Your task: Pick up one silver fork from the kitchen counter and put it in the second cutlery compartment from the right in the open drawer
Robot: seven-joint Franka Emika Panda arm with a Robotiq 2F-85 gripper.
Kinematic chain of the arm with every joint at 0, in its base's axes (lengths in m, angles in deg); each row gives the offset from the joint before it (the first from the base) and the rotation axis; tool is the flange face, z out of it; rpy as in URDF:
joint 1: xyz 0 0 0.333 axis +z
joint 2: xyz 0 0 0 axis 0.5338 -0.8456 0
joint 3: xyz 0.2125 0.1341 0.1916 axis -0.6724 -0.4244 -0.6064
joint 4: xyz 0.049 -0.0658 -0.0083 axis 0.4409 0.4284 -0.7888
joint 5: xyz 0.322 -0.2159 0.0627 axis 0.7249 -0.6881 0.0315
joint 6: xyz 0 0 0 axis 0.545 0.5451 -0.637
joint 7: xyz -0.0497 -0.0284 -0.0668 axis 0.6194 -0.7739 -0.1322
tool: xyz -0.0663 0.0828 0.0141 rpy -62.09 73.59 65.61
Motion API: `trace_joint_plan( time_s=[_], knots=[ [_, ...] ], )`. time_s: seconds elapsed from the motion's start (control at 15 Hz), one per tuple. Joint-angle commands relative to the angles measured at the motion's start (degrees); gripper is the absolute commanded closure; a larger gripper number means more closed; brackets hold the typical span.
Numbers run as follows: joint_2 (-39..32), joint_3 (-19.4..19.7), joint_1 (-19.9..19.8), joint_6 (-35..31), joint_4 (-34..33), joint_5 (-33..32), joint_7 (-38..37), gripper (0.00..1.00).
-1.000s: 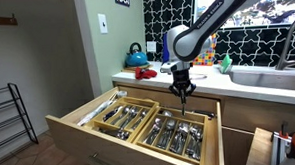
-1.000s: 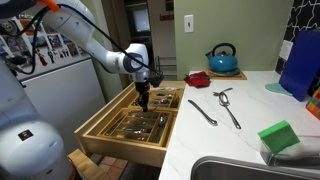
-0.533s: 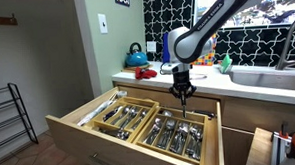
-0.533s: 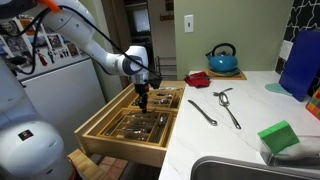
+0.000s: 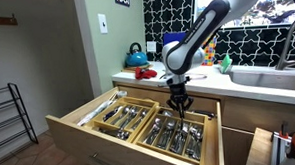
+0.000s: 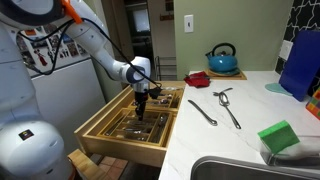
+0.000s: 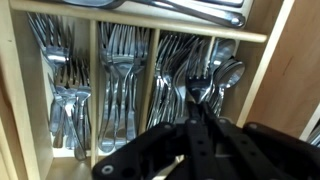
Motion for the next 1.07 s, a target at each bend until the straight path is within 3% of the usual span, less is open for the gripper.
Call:
trace_joint_plan(
  time_s=[0.0,1.0],
  knots=[
    [-5.03,-1.44,-0.34,0.64,-2.90,2.25,-0.99,0.97],
    [-15.13,-3.36,-1.78,5.01,-9.86,1.03,-6.36,0.97]
  ],
)
